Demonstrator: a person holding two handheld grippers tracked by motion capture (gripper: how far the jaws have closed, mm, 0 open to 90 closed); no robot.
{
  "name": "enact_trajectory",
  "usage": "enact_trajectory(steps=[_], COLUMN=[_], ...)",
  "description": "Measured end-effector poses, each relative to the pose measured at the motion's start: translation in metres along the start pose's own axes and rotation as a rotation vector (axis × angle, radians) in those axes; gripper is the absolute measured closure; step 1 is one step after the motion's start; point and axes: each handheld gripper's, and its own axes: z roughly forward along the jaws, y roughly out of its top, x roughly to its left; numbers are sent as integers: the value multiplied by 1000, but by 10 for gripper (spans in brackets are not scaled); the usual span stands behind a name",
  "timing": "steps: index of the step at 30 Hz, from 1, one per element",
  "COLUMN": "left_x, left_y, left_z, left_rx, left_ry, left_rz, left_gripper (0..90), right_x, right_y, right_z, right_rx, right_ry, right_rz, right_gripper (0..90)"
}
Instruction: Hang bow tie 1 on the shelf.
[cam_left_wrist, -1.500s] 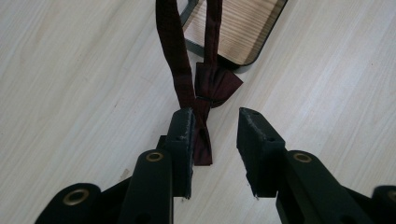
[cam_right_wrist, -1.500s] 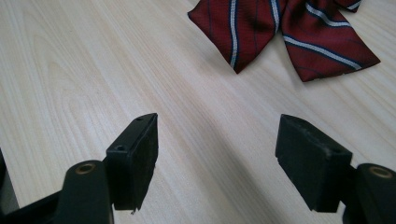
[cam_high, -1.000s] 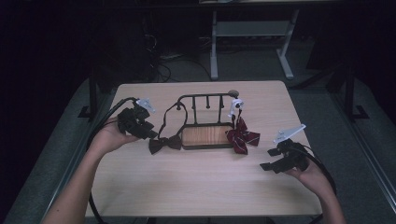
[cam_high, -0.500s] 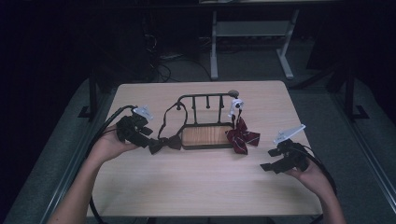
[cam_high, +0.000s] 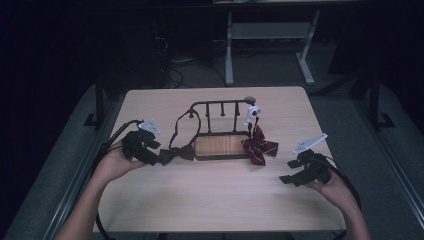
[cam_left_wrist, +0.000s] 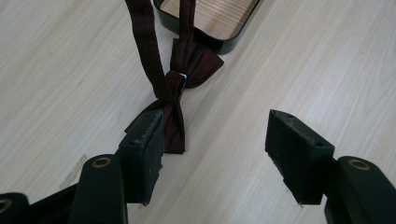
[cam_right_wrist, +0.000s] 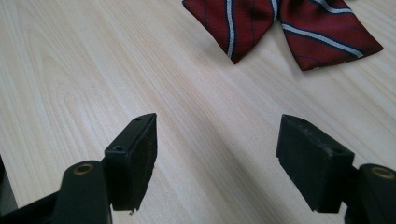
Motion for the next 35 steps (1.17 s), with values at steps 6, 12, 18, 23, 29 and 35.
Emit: enact_trajectory(steps=[6, 12, 18, 23, 29, 35], left_x=[-3, -7, -10, -12, -16, -20], left_y=[-8, -16, -25, -32, -41, -52], left_z=[4, 7, 12, 14, 18, 24], left_rx=[-5, -19, -34, -48, -84, -131], left_ry=[5, 8, 0, 1, 20, 30], left_rz=[-1, -6, -20, -26, -31, -41], left_gripper=[370, 369, 358, 351, 346, 342], right_x=[-1, -1, -1, -1, -1, 0], right_y=[-1, -1, -2, -2, -3, -3], right_z=[1, 2, 3, 3, 4, 5], right_rx=[-1, 5, 10, 11, 11, 11], right_ry=[-1, -2, 0, 0, 1, 3], right_rz=[0, -3, 1, -1, -3, -4], right_gripper=[285, 285, 284, 284, 284, 283])
